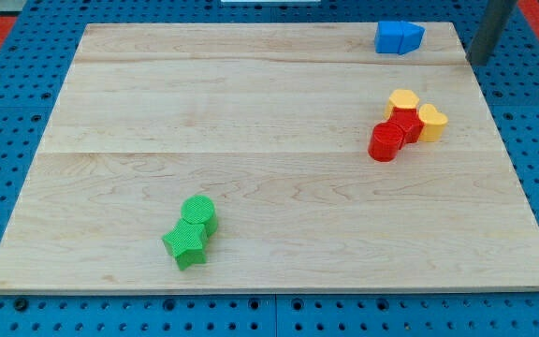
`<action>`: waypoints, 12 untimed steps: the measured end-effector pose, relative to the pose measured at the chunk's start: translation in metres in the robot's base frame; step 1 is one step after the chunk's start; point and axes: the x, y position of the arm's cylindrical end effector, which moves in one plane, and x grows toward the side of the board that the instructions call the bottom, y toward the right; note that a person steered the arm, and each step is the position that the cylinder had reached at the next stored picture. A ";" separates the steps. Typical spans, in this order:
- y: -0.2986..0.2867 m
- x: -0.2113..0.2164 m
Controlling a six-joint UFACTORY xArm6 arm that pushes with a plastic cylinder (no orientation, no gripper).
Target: Move the blue cube towards the group of blocks
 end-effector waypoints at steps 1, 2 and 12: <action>-0.025 -0.042; -0.088 -0.058; -0.187 0.054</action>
